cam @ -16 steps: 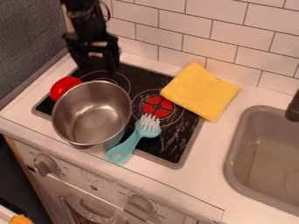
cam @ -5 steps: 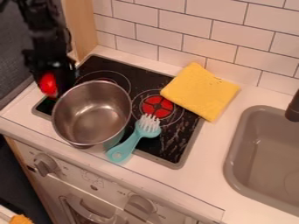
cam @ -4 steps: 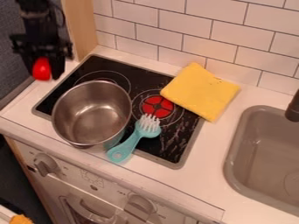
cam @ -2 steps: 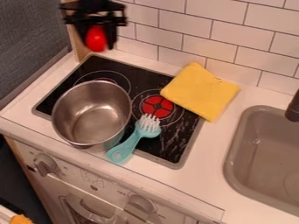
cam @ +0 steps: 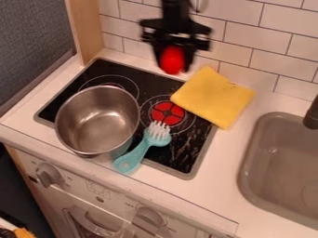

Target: Took the sushi and put it in the sink

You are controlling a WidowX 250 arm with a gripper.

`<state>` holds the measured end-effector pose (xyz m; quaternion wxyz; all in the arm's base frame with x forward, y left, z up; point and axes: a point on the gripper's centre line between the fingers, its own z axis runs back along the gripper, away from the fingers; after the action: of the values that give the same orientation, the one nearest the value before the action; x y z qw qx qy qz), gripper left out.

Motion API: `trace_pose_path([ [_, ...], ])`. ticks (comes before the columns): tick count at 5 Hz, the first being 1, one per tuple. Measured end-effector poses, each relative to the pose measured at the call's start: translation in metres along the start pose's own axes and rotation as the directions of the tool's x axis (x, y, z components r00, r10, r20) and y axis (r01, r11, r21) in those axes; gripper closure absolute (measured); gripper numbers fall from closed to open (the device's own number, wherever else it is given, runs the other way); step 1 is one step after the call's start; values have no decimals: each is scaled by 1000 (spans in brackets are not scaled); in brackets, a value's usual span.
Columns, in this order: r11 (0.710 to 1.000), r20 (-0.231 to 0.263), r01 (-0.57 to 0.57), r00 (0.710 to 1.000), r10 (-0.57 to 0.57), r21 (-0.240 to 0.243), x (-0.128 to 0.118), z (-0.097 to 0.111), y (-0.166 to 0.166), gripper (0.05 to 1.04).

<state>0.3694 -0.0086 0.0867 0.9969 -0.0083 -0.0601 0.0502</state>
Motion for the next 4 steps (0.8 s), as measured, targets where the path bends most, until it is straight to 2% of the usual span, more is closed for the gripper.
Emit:
trace_pose_path([
  [1,998,2,48,999,-48,42,2,-6,-45,494],
  [2,994,-21,82,996,-81,75,10,-22,-70,494],
  [4,995,-12,37,999,-37,93,15,-17,-68,494],
])
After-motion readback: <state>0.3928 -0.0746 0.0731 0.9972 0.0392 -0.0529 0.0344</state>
